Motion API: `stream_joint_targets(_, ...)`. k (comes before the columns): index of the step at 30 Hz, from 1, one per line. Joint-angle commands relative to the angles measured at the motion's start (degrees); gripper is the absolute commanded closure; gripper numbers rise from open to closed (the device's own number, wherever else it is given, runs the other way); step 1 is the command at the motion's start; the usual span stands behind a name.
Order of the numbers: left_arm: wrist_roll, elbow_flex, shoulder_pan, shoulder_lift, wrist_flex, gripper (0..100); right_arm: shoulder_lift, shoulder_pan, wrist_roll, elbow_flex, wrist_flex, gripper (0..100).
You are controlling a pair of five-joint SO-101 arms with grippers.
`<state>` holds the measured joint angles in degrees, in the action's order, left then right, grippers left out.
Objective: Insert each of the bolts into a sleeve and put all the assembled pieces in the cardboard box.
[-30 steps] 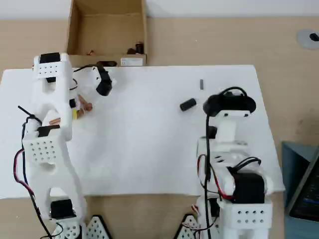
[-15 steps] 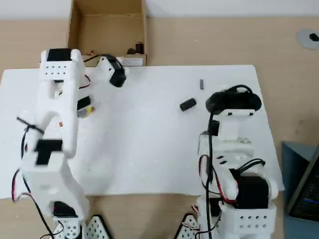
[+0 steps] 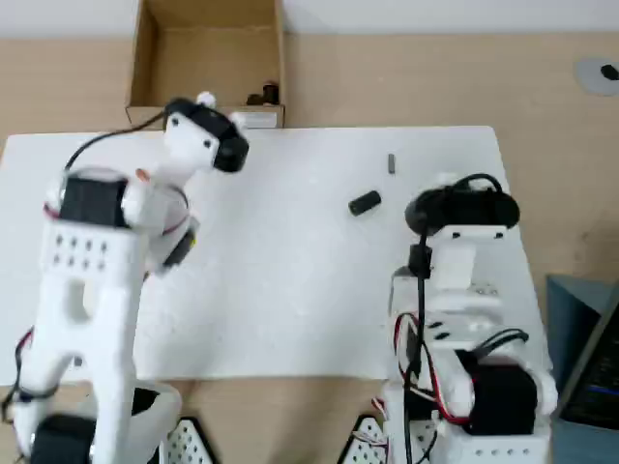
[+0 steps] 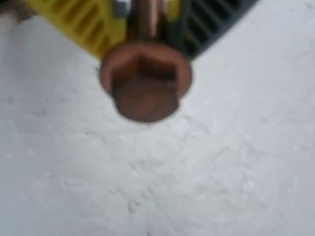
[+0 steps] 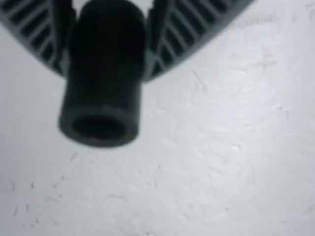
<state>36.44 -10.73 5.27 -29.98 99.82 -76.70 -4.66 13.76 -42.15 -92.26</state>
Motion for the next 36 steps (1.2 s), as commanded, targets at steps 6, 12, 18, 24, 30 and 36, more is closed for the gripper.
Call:
stream_joint_targets(6,-19.5,-13.4,0.0,-21.3,-9.5,99,-11.0,-4.2,-4.0,-3.6,3.8,98.9)
stream_joint_targets(12,-29.5,-26.4,-0.1,-36.6,-23.1,99,-19.0,-4.8,-5.5,-13.2,9.5,98.9)
stream_joint_targets(18,-37.8,-39.2,-0.1,-51.7,-32.7,100,-22.4,-5.0,-5.5,-19.3,14.2,98.9)
stream_joint_targets(24,-48.8,-47.5,0.4,-66.4,-40.2,100,-24.7,-14.7,-4.9,-23.0,15.5,98.9)
stream_joint_targets(30,-53.4,-50.3,0.6,-74.9,-41.4,100,-27.1,-25.5,-5.0,-25.2,17.1,98.9)
stream_joint_targets(36,-61.7,-46.1,6.7,-74.4,-41.5,100,-27.2,-35.6,-5.3,-25.5,17.1,98.9)
